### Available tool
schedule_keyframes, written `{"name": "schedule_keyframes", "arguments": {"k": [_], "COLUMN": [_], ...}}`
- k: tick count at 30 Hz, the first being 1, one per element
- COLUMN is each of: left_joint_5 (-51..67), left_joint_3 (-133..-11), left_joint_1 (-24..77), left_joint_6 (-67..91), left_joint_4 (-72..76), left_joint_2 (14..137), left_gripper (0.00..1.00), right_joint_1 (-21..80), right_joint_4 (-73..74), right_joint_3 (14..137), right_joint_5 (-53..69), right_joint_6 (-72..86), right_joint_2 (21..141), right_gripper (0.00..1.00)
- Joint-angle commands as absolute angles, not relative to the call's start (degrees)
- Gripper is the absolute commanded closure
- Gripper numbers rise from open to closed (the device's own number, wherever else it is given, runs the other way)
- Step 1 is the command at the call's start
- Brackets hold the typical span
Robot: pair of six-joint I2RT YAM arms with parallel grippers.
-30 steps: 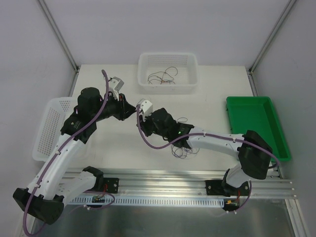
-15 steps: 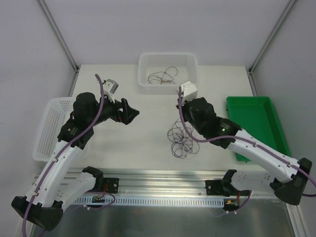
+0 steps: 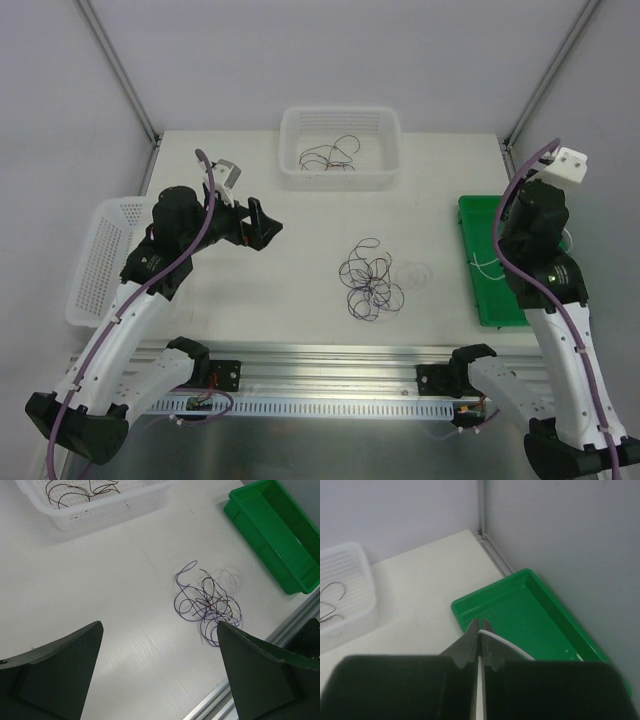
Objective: Untangle the cables
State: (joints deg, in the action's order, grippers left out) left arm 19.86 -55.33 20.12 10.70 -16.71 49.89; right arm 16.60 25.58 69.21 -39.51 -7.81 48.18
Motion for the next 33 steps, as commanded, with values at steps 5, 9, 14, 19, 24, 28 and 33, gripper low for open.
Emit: {"name": "schedule_keyframes", "arguments": {"k": [5, 9, 14, 19, 24, 28, 33], "left_joint_5": [18.63, 18.37, 18.19, 16.97, 17.4, 17.58, 18.28], "left_joint_3": [-54.67, -54.49, -54.49, -53.97, -53.96, -54.05, -53.96], "left_joint_1": [19.51, 19.51, 19.51, 19.51, 19.42, 19.42, 19.51], "left_joint_6": [10.46, 10.46, 10.2, 9.67, 9.67, 9.75, 9.84], "left_joint_4": [-14.68, -14.68, -14.68, -14.68, -14.68, -14.68, -14.59], "left_joint_2": [50.1, 49.83, 49.66, 49.39, 49.66, 50.01, 50.45], "left_gripper": [0.01, 0.01, 0.01, 0.01, 0.01, 0.01, 0.01], "right_joint_1": [-0.59, -7.11, -10.54, -12.74, -13.97, -15.73, -18.01], "right_joint_4": [24.43, 24.08, 19.69, 19.68, 20.74, 25.2, 30.84], "right_joint_3": [64.6, 64.34, 61.96, 61.79, 61.35, 63.53, 66.09], "right_joint_5": [-36.3, -33.93, -30.76, -31.65, -33.13, -33.75, -29.9], "right_joint_6": [4.47, 7.99, 10.45, 12.48, 14.32, 15.64, 17.14], "right_joint_2": [55.88, 61.61, 69.6, 76.37, 80.94, 86.3, 92.97], "right_gripper": [0.99, 0.99, 0.99, 0.99, 0.99, 0.98, 0.92]}}
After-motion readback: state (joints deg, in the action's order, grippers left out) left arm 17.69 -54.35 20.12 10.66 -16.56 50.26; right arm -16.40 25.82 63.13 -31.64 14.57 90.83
